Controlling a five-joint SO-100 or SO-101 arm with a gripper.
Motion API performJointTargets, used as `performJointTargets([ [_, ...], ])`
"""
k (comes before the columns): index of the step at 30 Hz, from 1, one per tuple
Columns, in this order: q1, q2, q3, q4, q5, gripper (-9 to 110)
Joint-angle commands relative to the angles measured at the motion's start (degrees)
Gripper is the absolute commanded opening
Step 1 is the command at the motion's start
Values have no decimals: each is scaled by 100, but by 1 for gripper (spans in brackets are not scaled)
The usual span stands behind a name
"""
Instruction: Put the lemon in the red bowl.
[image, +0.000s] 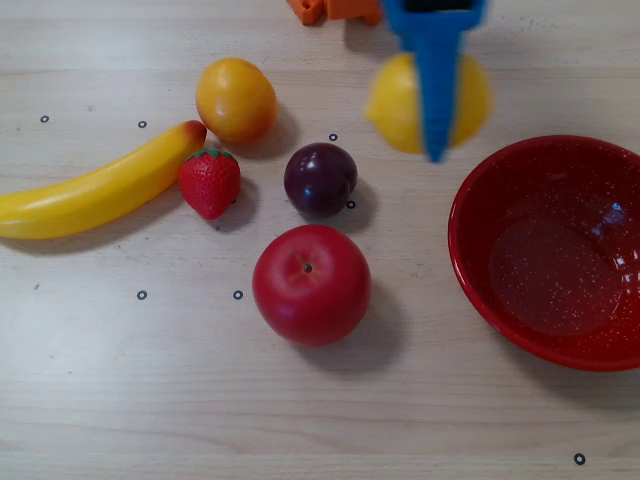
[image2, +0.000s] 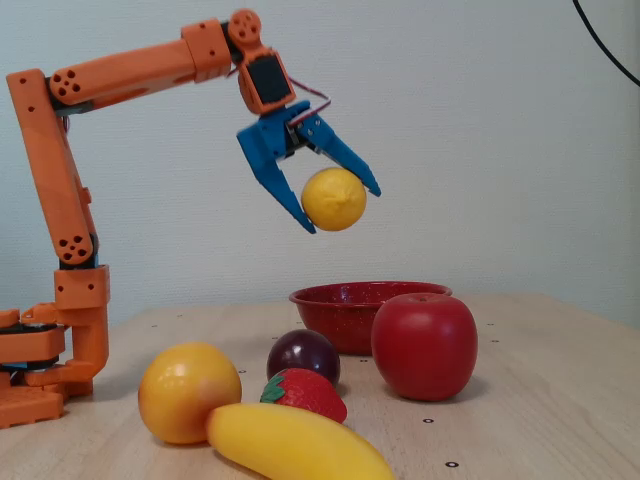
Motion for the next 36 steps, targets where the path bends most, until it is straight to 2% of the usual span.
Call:
performJointTargets([
  [1, 422, 721, -105, -422, -290, 0],
  [11, 1415, 519, 1063, -2839, -123, 0],
  [22, 1626, -220, 2224, -5203, 422, 0],
  [31, 1670, -835, 2294, -5502, 396, 25],
  [36, 1670, -976, 1784, -4605, 176, 35],
])
